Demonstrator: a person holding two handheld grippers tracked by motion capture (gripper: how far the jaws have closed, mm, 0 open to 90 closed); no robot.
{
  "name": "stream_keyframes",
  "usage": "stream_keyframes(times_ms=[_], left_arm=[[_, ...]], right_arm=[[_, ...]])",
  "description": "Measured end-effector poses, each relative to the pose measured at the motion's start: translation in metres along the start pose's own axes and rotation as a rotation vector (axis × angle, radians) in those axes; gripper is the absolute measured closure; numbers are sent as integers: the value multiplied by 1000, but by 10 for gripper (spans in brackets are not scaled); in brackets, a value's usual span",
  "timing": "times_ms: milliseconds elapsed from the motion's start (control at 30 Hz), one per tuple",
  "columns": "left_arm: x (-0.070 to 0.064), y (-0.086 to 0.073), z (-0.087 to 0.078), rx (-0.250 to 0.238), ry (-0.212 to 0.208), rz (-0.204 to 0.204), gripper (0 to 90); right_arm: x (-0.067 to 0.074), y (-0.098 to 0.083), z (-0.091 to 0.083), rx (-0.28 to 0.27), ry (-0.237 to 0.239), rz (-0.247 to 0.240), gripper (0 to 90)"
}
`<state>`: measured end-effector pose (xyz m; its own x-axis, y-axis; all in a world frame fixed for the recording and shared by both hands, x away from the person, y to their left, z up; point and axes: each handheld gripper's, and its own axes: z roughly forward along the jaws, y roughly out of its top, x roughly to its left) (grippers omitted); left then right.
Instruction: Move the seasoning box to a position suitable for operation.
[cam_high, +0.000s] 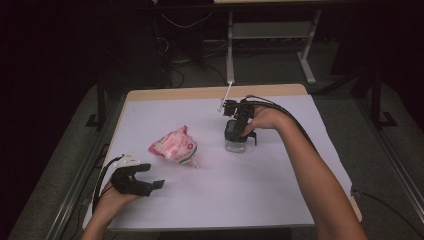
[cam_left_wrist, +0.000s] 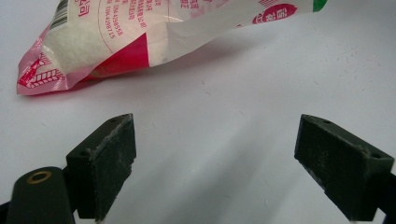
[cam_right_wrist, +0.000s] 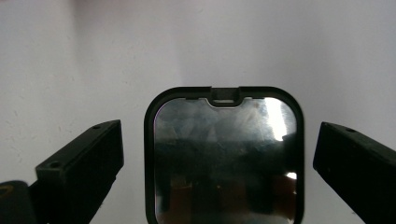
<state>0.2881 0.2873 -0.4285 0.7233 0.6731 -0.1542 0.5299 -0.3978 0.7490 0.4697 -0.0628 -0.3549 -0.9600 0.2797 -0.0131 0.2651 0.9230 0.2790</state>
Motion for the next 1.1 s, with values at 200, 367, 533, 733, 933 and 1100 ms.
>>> stream_keyframes(times_ms=[200, 367, 533, 733, 933, 1100], left_arm=[[0, 0, 1, 2, -1, 5, 123], [-1, 0, 1, 2, -2, 11, 124], [-1, 1, 2, 5, -4, 7, 123], [-1, 0, 1, -2, -5, 2, 123], [-1, 0, 0, 0, -7, -6, 123], [-1, 0, 0, -1, -6, -1, 124]], right_arm=[[-2, 0, 14, 56, -11, -3, 15], [-2, 1, 21, 80, -2, -9, 15], [-3, 0, 25, 106, 3, -13, 16], [-7, -3, 26, 123, 2, -10, 56], [-7, -2, 24, 125, 35, -19, 144], [-6, -2, 24, 127, 27, -14, 147]])
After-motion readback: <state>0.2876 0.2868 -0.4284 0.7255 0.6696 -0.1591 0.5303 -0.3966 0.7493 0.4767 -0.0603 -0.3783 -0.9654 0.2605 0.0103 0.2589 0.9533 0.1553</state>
